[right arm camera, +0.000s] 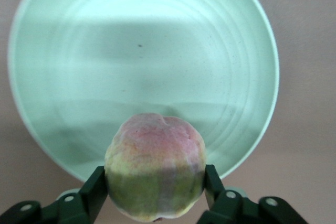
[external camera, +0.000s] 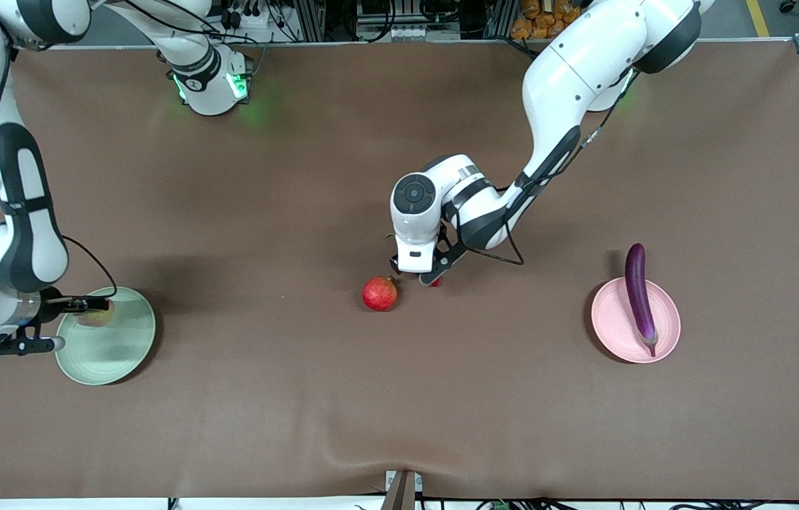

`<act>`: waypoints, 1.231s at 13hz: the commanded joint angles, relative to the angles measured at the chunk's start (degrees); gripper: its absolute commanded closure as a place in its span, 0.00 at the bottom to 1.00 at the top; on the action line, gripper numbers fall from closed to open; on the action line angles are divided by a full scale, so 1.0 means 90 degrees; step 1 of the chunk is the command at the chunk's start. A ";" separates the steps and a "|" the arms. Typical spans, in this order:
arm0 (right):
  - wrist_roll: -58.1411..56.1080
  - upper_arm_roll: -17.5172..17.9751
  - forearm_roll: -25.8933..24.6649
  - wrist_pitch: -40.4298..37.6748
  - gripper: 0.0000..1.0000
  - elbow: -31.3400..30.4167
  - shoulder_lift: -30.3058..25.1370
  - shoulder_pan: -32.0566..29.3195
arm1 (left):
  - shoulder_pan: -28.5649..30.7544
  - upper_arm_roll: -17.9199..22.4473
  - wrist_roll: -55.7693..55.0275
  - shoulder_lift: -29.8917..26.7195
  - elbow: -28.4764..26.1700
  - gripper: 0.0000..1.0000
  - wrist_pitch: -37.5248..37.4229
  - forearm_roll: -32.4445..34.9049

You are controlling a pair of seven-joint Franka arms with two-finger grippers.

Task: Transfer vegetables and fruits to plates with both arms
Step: 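Place the peach on the green plate while the left gripper grasps pepper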

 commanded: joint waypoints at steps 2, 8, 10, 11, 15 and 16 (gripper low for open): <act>-0.0045 0.0166 0.0007 -0.0069 0.00 0.0098 -0.0044 -0.0074 | -0.0127 0.0082 -0.0159 0.0110 0.0088 0.76 0.0046 0.0135; 0.0111 0.0195 -0.0012 -0.1755 0.00 0.1170 -0.0142 0.0412 | 0.0378 0.0072 0.0483 -0.0299 0.0127 1.00 -0.0081 0.0223; 0.0694 0.0195 -0.0032 -0.2419 0.00 0.1639 -0.0161 0.0764 | 0.0662 0.0062 0.0971 -0.0602 0.0147 1.00 -0.0412 0.0223; 0.1258 0.0205 -0.0022 -0.2848 0.00 0.1863 -0.0171 0.1026 | 0.0886 0.0033 0.1274 -0.0748 0.0128 1.00 -0.0539 0.0223; 0.3515 0.0448 0.0482 -0.3195 0.00 0.2041 -0.0191 0.1858 | 0.1686 -0.0006 0.2904 -0.1363 -0.0086 1.00 -0.1340 0.0000; 0.4042 0.0497 0.0843 -0.3107 0.00 0.2138 -0.0162 0.2014 | 0.1882 -0.0006 0.3226 -0.1500 -0.0184 1.00 -0.1360 -0.0137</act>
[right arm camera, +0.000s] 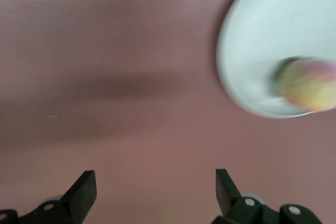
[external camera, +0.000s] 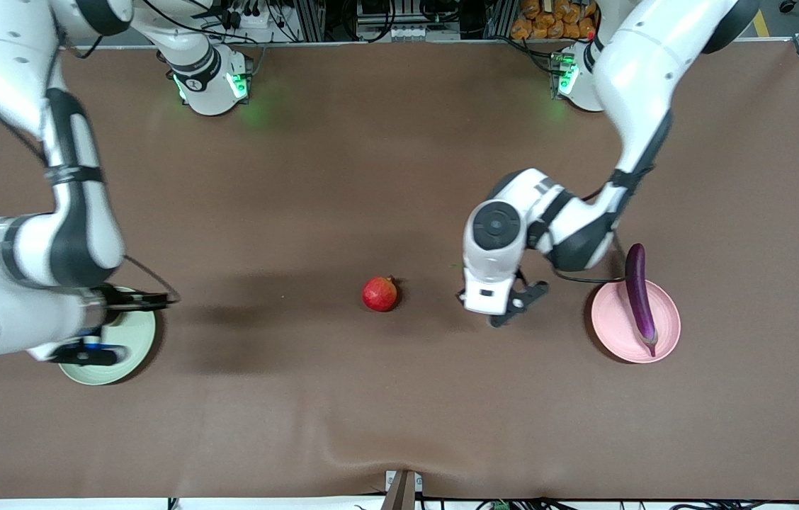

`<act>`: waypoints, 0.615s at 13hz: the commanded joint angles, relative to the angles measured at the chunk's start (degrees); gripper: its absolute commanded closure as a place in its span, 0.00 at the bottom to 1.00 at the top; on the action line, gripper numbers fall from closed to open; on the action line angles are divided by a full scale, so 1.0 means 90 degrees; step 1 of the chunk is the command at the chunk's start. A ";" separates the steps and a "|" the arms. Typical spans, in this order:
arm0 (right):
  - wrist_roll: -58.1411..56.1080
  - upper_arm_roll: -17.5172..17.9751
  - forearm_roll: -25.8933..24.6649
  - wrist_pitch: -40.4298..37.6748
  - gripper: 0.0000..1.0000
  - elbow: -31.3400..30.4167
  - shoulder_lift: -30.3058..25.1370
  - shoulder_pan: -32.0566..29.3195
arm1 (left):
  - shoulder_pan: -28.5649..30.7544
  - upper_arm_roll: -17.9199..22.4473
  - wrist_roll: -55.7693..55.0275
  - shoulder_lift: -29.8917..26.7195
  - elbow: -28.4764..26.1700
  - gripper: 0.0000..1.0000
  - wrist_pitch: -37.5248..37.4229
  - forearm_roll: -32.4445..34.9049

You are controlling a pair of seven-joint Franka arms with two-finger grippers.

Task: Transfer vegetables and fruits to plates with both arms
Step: 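Place the peach on the green plate while the left gripper grasps pepper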

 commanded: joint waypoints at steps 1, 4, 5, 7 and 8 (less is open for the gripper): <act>0.1354 0.0091 0.0740 0.0255 0.00 0.0182 0.0055 0.0359 | 0.0597 -0.0068 0.0934 -0.0545 -0.0544 1.00 -0.0104 -0.0237; 0.3084 0.0081 0.1308 0.1395 0.00 0.0085 0.0152 0.1247 | 0.1261 -0.0068 0.2009 -0.0663 -0.0779 1.00 -0.0250 -0.0238; 0.3611 0.0081 0.1425 0.1874 0.00 0.0055 0.0240 0.1559 | 0.1505 -0.0078 0.2263 -0.0625 -0.0800 1.00 -0.0250 -0.0238; 0.4744 0.0072 0.1358 0.2588 0.00 0.0016 0.0551 0.2272 | 0.1915 -0.0068 0.2635 -0.0469 -0.0858 1.00 -0.0153 -0.0228; 0.5049 0.0072 0.1348 0.3017 0.00 0.0016 0.0669 0.2449 | 0.2091 -0.0068 0.2811 -0.0410 -0.0849 1.00 -0.0133 -0.0189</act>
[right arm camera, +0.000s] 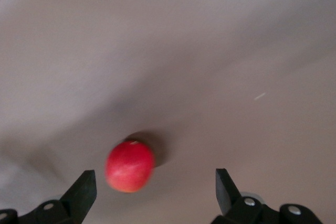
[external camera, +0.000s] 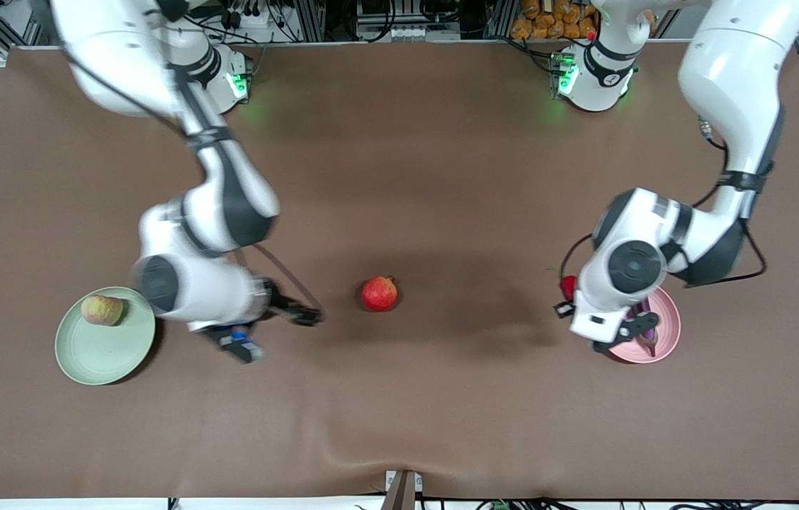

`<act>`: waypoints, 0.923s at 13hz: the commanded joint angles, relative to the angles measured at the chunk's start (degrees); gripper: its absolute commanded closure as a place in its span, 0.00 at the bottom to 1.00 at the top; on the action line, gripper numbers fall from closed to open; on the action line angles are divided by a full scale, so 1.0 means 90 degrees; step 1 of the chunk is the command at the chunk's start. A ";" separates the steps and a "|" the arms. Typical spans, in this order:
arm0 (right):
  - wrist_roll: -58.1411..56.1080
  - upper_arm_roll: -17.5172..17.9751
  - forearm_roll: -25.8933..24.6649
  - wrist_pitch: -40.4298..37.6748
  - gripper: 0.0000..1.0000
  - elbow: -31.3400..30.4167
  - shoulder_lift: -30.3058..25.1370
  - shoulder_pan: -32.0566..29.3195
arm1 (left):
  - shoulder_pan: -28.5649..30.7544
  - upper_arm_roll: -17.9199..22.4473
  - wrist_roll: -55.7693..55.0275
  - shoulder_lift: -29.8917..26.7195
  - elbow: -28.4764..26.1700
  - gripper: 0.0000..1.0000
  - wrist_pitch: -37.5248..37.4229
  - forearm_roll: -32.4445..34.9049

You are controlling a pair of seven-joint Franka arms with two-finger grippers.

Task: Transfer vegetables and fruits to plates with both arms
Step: 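Lay the pepper on the pink plate while the right gripper grasps apple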

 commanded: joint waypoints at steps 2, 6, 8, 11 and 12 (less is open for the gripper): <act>0.0958 -0.0094 0.0060 0.1226 0.00 0.0025 0.0574 0.0782 | 0.0596 -0.0065 0.0678 0.0150 -0.0127 1.00 0.0231 0.0009; 0.1418 -0.0133 -0.0331 0.1542 0.00 -0.0043 0.0849 0.0999 | 0.1104 -0.0035 0.1411 0.0521 -0.0137 1.00 0.0700 0.0059; 0.1418 -0.0133 -0.0341 0.1542 0.00 -0.0121 0.0868 0.1097 | 0.1173 -0.0035 0.1480 0.0590 -0.0137 0.99 0.0740 0.0059; 0.1448 -0.0143 -0.0428 0.1532 0.00 -0.0277 0.0975 0.1379 | 0.1241 -0.0035 0.1703 0.0503 -0.0157 0.00 0.0730 0.0059; 0.1448 -0.0143 -0.0516 0.1532 0.00 -0.0326 0.0976 0.1390 | 0.1251 -0.0045 0.1879 0.0425 -0.0128 0.00 0.0662 0.0059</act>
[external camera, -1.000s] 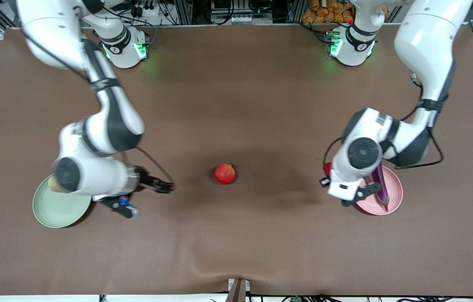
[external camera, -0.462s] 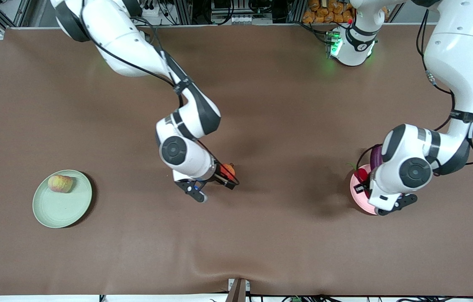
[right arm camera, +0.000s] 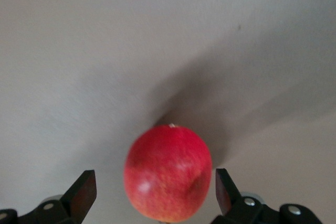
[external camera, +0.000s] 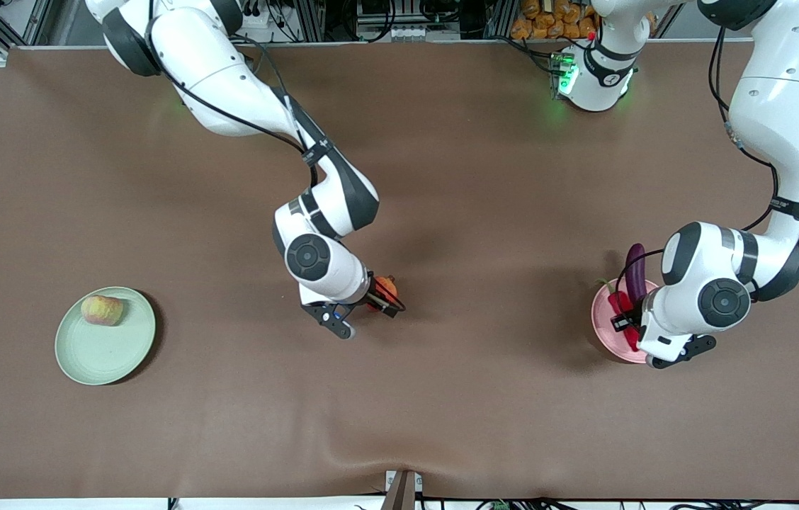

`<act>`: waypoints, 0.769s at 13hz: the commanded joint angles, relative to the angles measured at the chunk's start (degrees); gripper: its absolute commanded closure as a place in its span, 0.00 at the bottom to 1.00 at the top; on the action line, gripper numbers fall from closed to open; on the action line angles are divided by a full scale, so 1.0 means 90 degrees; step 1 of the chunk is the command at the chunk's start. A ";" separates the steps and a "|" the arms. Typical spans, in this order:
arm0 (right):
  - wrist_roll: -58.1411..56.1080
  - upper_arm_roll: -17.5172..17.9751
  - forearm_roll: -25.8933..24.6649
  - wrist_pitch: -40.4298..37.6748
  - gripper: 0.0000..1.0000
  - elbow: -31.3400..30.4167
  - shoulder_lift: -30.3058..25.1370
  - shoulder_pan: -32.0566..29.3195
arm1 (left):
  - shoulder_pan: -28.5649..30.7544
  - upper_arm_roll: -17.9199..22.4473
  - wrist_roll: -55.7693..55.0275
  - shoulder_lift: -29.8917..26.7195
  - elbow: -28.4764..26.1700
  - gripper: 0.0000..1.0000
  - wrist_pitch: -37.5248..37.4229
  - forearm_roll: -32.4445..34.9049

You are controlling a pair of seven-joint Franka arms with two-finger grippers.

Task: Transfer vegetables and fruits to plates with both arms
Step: 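Lay the pepper on the pink plate while the right gripper grasps apple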

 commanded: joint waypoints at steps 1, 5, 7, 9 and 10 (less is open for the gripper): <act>0.0113 -0.0046 -0.0228 0.0033 0.00 -0.0151 0.0001 0.0188 | 0.0074 -0.0059 0.0378 -0.0337 0.0015 0.00 -0.0073 0.0042; 0.0122 -0.0036 -0.0394 0.0082 0.86 -0.0142 0.0069 0.0188 | 0.0064 -0.0205 0.0389 -0.1420 0.0044 0.00 -0.0404 -0.0075; 0.0083 -0.0036 -0.0395 -0.0006 1.00 -0.0103 0.0011 0.0139 | 0.0054 -0.0332 0.0389 -0.2006 0.0248 0.00 -0.0609 -0.0202; 0.0054 -0.0036 -0.0404 -0.0491 1.00 -0.0044 -0.0086 0.0061 | 0.0064 -0.0498 0.0457 -0.2397 0.0512 0.00 -0.1319 -0.0581; 0.0044 -0.0046 -0.0395 -0.0804 1.00 0.0053 -0.0164 -0.0075 | 0.0064 -0.0508 0.0535 -0.2602 0.0629 0.00 -0.1642 -0.0874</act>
